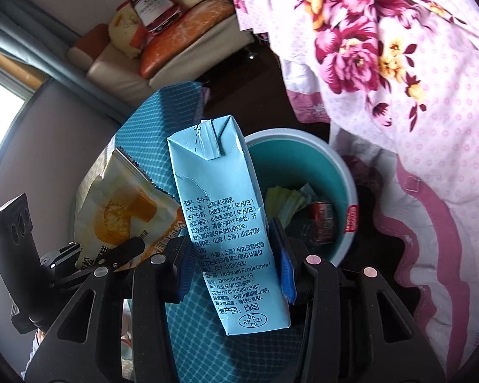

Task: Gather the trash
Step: 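Carry the milk carton and foil bag over the teal bin, then open the left tool over the bin while the right tool releases the milk carton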

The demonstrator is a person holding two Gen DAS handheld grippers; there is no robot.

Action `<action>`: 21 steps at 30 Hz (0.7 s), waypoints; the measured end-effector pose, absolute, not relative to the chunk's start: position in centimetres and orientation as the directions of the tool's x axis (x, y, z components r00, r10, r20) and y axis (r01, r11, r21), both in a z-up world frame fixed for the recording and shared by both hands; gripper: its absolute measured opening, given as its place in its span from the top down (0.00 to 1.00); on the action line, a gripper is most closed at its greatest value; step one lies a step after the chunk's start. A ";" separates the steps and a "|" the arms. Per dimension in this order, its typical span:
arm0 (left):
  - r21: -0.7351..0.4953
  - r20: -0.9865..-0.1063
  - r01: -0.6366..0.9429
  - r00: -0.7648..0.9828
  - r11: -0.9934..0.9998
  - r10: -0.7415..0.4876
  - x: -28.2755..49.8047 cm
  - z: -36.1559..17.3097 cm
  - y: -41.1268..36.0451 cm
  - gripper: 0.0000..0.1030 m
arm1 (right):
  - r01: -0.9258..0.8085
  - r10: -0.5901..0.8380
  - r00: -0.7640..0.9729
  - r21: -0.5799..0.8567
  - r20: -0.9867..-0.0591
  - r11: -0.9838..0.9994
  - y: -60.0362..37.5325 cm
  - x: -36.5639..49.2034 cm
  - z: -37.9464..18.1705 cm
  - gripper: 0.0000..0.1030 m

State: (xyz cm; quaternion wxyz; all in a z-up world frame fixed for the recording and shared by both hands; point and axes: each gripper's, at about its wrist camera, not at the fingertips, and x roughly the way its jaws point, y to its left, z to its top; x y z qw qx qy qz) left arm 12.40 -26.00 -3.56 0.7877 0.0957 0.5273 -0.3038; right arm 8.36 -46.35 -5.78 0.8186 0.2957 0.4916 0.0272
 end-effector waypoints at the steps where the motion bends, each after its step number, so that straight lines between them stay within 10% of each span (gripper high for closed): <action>1: -0.169 -0.889 0.581 0.259 0.796 -0.378 12.6 -3.6 -26.5 0.80 | 0.252 0.331 0.517 0.510 -0.790 0.823 -46.7 8.4 -5.8 0.60; 4: -0.164 -0.891 0.575 0.262 0.801 -0.370 12.8 -3.8 -27.2 0.71 | 0.262 0.322 0.515 0.504 -0.794 0.823 -47.2 8.4 -6.0 0.60; 8: -0.130 -0.883 0.564 0.308 0.816 -0.353 12.2 -3.8 -27.2 0.23 | 0.268 0.319 0.509 0.499 -0.800 0.824 -47.6 8.2 -6.1 0.60; 21: -0.155 -0.881 0.532 0.307 0.833 -0.360 11.0 -3.6 -24.2 0.12 | 0.282 0.292 0.472 0.455 -0.832 0.844 -46.4 8.7 -6.4 0.60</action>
